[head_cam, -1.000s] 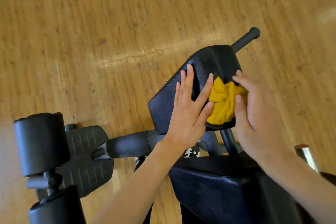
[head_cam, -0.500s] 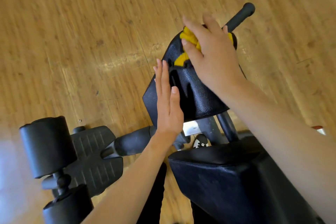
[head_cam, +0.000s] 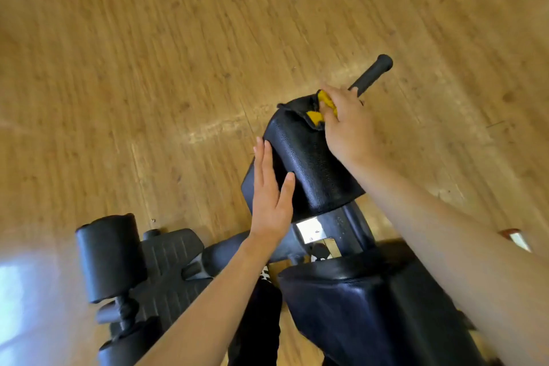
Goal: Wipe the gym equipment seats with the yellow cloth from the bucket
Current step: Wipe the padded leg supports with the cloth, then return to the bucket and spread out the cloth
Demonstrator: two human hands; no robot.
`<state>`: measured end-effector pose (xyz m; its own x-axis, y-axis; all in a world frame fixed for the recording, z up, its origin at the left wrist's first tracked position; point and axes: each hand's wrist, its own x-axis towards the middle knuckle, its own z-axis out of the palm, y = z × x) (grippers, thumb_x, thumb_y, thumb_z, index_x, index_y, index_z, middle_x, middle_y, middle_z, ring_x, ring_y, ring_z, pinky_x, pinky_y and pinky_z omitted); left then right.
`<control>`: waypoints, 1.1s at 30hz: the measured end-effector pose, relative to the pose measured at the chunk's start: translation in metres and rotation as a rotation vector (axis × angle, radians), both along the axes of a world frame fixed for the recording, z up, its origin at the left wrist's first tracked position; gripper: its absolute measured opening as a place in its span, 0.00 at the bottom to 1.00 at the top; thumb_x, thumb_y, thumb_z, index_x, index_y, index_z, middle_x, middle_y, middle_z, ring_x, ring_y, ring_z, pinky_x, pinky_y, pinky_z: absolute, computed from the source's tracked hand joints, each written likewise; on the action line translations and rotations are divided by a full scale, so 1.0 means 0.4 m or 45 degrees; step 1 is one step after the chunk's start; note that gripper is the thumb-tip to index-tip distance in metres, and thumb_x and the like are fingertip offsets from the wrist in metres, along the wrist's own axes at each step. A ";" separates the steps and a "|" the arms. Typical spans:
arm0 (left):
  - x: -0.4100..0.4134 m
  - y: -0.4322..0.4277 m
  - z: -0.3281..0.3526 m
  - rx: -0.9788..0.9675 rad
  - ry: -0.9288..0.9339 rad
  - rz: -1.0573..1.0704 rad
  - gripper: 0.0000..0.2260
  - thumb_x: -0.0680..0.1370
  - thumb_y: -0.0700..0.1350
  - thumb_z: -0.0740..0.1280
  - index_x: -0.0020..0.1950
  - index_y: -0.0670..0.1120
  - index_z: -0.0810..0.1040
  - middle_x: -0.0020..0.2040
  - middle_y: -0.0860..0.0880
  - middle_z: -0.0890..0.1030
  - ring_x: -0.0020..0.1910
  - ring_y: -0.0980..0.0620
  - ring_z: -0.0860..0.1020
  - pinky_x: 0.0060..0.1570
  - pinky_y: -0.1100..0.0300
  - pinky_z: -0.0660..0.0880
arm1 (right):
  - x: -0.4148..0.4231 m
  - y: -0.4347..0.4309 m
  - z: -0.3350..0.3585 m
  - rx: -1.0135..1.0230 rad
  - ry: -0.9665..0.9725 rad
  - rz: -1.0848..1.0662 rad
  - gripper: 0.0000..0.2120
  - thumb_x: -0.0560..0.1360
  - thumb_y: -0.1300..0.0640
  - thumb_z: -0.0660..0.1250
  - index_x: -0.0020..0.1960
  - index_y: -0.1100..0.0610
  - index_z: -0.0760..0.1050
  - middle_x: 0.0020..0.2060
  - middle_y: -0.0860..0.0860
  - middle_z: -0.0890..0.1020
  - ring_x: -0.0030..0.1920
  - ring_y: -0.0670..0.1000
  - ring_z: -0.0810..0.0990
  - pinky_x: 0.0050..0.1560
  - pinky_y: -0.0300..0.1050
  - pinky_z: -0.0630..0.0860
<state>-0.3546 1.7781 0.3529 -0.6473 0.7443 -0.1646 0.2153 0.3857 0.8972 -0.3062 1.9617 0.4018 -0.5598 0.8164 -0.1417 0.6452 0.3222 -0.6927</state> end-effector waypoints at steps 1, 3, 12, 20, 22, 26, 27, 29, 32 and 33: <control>-0.004 -0.006 0.012 -0.032 -0.013 -0.029 0.32 0.85 0.60 0.54 0.84 0.49 0.45 0.84 0.58 0.42 0.82 0.60 0.41 0.79 0.65 0.43 | -0.032 0.037 -0.008 -0.001 -0.017 -0.030 0.17 0.85 0.53 0.55 0.72 0.51 0.71 0.69 0.56 0.74 0.71 0.60 0.70 0.66 0.54 0.70; -0.020 -0.012 0.043 -0.117 -0.032 -0.087 0.32 0.86 0.57 0.55 0.84 0.50 0.45 0.83 0.60 0.42 0.81 0.63 0.40 0.79 0.63 0.44 | -0.060 0.066 -0.010 -0.003 -0.076 -0.053 0.16 0.85 0.52 0.55 0.69 0.53 0.73 0.61 0.57 0.77 0.59 0.60 0.77 0.55 0.52 0.73; 0.005 -0.221 0.222 -0.399 0.228 0.114 0.31 0.80 0.66 0.53 0.70 0.46 0.77 0.68 0.49 0.78 0.66 0.48 0.76 0.62 0.56 0.72 | 0.127 -0.209 0.129 0.000 0.031 -0.101 0.15 0.83 0.49 0.59 0.64 0.55 0.77 0.55 0.52 0.78 0.57 0.53 0.76 0.56 0.45 0.74; 0.200 -0.686 0.281 -0.546 0.128 0.691 0.28 0.79 0.67 0.56 0.61 0.48 0.82 0.57 0.54 0.82 0.56 0.55 0.78 0.55 0.55 0.73 | 0.125 -0.605 0.204 -0.162 -0.006 0.399 0.16 0.81 0.46 0.65 0.63 0.54 0.77 0.54 0.48 0.72 0.51 0.50 0.78 0.48 0.39 0.70; 0.257 -0.816 0.289 -0.589 0.080 0.872 0.29 0.78 0.67 0.55 0.60 0.48 0.83 0.57 0.53 0.82 0.54 0.55 0.79 0.54 0.56 0.72 | 0.111 -0.714 0.202 -0.188 -0.094 0.635 0.17 0.80 0.43 0.66 0.62 0.53 0.76 0.54 0.47 0.71 0.47 0.47 0.75 0.43 0.35 0.68; 0.385 -1.081 0.299 -0.646 -0.084 1.234 0.30 0.76 0.69 0.54 0.56 0.47 0.83 0.53 0.54 0.82 0.48 0.52 0.80 0.51 0.53 0.75 | 0.081 -0.935 0.189 -0.174 -0.261 1.087 0.18 0.77 0.40 0.68 0.60 0.51 0.74 0.52 0.47 0.72 0.45 0.47 0.73 0.42 0.41 0.71; 0.419 -1.142 0.303 -0.658 -0.132 1.320 0.30 0.75 0.69 0.53 0.54 0.47 0.82 0.51 0.54 0.81 0.47 0.52 0.79 0.51 0.53 0.75 | 0.078 -0.992 0.183 -0.144 -0.302 1.184 0.18 0.76 0.40 0.69 0.58 0.50 0.74 0.51 0.47 0.72 0.45 0.47 0.73 0.43 0.43 0.73; 0.492 -1.255 0.302 -0.732 -0.223 1.460 0.30 0.75 0.70 0.51 0.50 0.48 0.82 0.47 0.54 0.80 0.46 0.51 0.78 0.49 0.53 0.73 | 0.079 -1.101 0.174 -0.037 -0.333 1.360 0.16 0.74 0.39 0.71 0.55 0.48 0.74 0.49 0.47 0.72 0.44 0.48 0.74 0.43 0.44 0.74; 0.603 -1.403 0.292 -0.874 -0.335 1.622 0.28 0.75 0.69 0.50 0.44 0.50 0.80 0.43 0.54 0.79 0.44 0.52 0.75 0.48 0.53 0.67 | 0.091 -1.266 0.174 0.075 -0.320 1.552 0.15 0.73 0.39 0.72 0.52 0.47 0.74 0.47 0.46 0.72 0.43 0.46 0.74 0.40 0.44 0.74; 0.632 -1.442 0.290 -0.895 -0.379 1.675 0.27 0.76 0.69 0.51 0.43 0.50 0.80 0.42 0.54 0.79 0.44 0.52 0.75 0.48 0.53 0.66 | 0.093 -1.314 0.177 0.093 -0.311 1.597 0.15 0.73 0.40 0.73 0.51 0.47 0.73 0.47 0.46 0.72 0.42 0.46 0.74 0.40 0.44 0.75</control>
